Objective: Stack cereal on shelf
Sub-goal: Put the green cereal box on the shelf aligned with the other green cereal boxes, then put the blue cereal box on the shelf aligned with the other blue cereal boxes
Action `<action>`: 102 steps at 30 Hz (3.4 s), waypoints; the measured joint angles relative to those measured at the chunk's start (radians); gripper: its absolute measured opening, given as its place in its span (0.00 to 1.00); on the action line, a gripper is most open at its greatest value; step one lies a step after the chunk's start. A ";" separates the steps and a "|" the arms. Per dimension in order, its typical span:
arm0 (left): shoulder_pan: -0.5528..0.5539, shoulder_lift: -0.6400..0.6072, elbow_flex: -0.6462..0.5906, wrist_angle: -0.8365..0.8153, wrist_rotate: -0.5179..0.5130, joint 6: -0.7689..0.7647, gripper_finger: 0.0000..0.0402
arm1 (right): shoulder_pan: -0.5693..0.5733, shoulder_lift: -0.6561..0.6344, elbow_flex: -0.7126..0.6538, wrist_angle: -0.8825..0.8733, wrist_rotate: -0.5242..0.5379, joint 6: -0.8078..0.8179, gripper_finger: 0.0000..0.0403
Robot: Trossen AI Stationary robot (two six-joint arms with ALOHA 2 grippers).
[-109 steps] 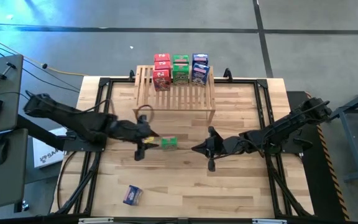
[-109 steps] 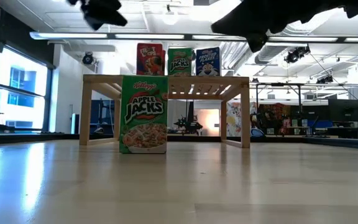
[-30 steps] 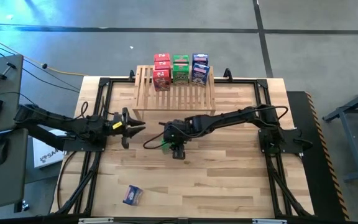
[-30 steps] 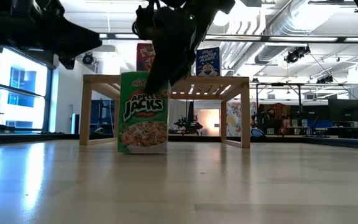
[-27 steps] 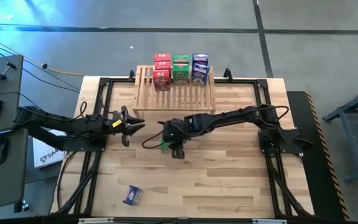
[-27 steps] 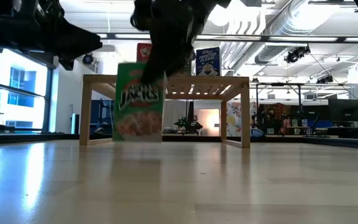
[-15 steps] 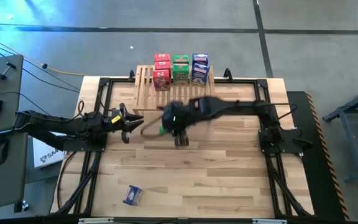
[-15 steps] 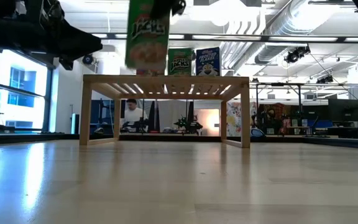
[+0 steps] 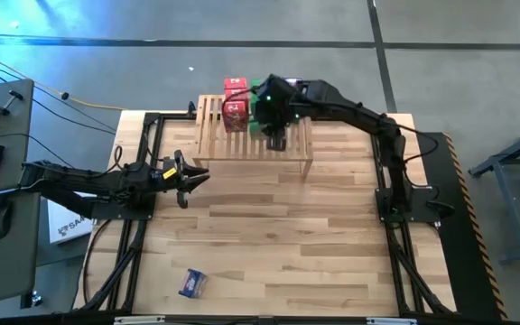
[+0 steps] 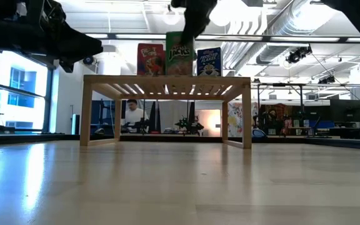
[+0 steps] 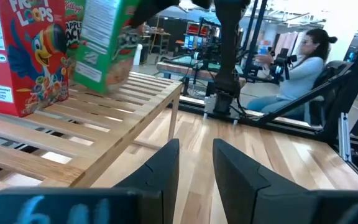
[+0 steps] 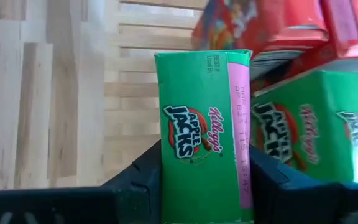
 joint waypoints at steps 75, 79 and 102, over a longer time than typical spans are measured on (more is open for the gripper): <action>-0.002 0.000 0.001 -0.007 0.023 0.031 0.22 | 0.019 -0.091 -0.380 0.149 0.225 0.143 0.00; -0.002 0.000 0.001 -0.007 0.023 0.037 0.22 | 0.019 -0.091 -0.380 0.180 0.226 0.139 0.01; -0.001 0.002 0.001 -0.030 -0.016 -0.011 0.22 | 0.168 -0.399 -0.677 0.382 0.093 0.176 0.00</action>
